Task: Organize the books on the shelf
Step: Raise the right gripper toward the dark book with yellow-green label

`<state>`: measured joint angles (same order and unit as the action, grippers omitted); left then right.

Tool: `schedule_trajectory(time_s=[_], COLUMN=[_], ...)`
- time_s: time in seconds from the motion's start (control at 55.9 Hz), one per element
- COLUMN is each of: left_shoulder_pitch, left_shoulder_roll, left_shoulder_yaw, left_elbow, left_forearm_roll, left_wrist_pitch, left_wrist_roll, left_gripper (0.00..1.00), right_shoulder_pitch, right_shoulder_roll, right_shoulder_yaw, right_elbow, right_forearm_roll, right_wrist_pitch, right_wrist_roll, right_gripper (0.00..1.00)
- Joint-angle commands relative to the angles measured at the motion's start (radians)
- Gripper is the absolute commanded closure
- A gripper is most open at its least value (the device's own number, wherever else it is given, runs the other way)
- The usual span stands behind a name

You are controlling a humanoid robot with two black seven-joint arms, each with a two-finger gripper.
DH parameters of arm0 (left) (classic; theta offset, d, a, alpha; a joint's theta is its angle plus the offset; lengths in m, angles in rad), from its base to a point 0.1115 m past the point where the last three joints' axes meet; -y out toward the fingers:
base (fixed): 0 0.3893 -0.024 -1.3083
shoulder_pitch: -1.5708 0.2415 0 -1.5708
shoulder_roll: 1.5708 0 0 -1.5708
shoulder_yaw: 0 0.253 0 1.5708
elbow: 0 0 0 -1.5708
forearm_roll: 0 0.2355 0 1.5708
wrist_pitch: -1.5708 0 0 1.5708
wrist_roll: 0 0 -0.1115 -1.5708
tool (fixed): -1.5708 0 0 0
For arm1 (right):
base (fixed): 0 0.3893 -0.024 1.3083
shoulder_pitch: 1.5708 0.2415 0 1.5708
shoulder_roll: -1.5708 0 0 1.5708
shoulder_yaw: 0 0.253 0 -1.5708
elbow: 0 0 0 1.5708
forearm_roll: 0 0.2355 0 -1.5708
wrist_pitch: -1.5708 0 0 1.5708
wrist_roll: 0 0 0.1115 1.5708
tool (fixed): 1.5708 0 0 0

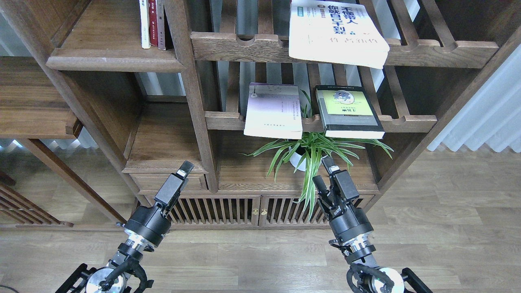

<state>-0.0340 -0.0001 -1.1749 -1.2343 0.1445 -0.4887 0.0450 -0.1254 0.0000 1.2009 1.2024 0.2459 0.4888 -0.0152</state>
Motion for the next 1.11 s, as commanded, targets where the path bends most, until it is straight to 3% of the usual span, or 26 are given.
schedule_trajectory(time_s=[0.0, 1.091], left_shoulder_pitch=[0.008, 0.029], left_shoulder_roll=[0.0, 0.0], left_shoulder_yaw=[-0.005, 0.037], left_elbow=[0.016, 0.016], left_forearm_roll=[-0.002, -0.005], left_wrist_pitch=[0.0, 0.0], left_wrist_roll=[0.003, 0.006], left_gripper=[0.0, 0.0], right_shoulder_pitch=[0.0, 0.012], right_shoulder_roll=[0.0, 0.0], right_shoulder_yaw=[-0.006, -0.106], right_elbow=[-0.001, -0.015], right_forearm_roll=[-0.002, -0.007], right_wrist_pitch=[0.0, 0.0], right_wrist_roll=[-0.005, 0.001], right_gripper=[0.01, 0.01])
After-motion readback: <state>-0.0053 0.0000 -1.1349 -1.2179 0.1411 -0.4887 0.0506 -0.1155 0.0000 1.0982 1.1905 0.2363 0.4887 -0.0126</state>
